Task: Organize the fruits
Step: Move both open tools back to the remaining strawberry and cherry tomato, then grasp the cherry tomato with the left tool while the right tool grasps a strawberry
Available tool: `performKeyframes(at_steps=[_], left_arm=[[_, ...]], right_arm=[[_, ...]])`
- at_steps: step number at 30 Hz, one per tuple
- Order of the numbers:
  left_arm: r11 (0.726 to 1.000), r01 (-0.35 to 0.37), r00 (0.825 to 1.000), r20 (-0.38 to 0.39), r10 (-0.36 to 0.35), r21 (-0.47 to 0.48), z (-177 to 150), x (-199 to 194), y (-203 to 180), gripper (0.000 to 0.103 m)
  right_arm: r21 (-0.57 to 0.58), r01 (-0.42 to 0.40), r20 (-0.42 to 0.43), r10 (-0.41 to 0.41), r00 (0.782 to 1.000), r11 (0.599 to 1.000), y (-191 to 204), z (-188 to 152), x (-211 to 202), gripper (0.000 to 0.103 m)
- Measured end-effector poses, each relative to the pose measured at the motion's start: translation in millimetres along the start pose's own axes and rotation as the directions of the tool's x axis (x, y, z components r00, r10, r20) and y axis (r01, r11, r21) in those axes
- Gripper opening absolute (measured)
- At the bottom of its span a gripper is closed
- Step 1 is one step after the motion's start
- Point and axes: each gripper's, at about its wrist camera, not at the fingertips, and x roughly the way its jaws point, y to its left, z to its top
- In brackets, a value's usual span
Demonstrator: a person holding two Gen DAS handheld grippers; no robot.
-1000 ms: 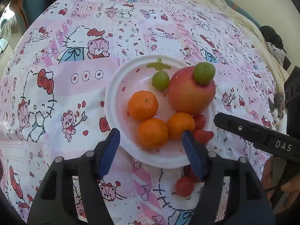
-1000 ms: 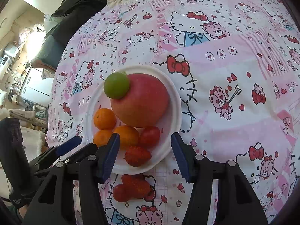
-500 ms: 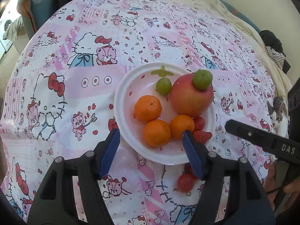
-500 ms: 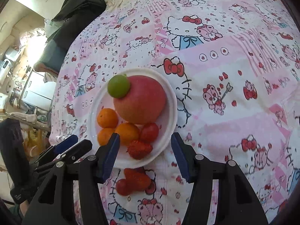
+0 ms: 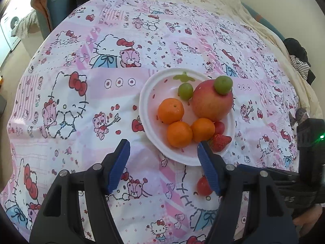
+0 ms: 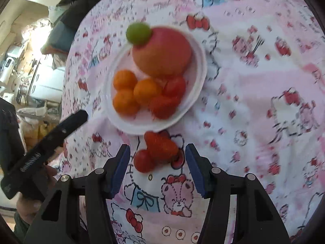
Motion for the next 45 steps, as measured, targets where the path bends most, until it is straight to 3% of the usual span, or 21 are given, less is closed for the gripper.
performKeyframes(at_steps=[7, 11, 12, 20, 27, 38, 42, 45], left_arm=[[1.000, -0.011, 1.000, 0.014, 0.011, -0.007, -4, -9, 11, 0.066], [1.000, -0.008, 1.000, -0.006, 0.008, -0.027, -6, -6, 17, 0.066], [1.000, -0.007, 1.000, -0.011, 0.007, -0.030, -6, -5, 17, 0.066], [1.000, 0.024, 0.998, -0.063, -0.024, 0.000, -11, 5, 1, 0.066], [0.997, 0.067, 0.985, -0.160, -0.062, 0.027, -24, 26, -25, 0.065], [0.989, 0.074, 0.963, -0.266, -0.037, 0.131, -46, 57, -66, 0.064], [0.985, 0.084, 0.953, -0.301, -0.036, 0.150, -53, 65, -72, 0.045], [0.982, 0.075, 0.955, -0.296, -0.022, 0.171, -57, 66, -74, 0.032]], right_arm=[[-0.025, 0.050, -0.036, -0.051, 0.998, 0.998, 5, 4, 26, 0.057], [-0.033, 0.041, -0.055, -0.043, 0.998, 0.999, 4, 3, 31, 0.048], [-0.037, 0.050, -0.053, -0.052, 0.997, 0.998, 3, 3, 29, 0.041], [0.017, 0.008, -0.009, -0.007, 1.000, 1.000, -11, 2, 3, 0.041], [0.059, 0.010, 0.060, -0.014, 0.998, 0.998, -27, -2, -25, 0.041], [0.113, 0.026, 0.099, -0.037, 0.994, 0.993, -48, -4, -43, 0.041], [0.127, 0.019, 0.107, -0.033, 0.994, 0.992, -45, -4, -50, 0.041], [0.096, 0.033, 0.117, -0.044, 0.992, 0.995, -37, -5, -54, 0.041]])
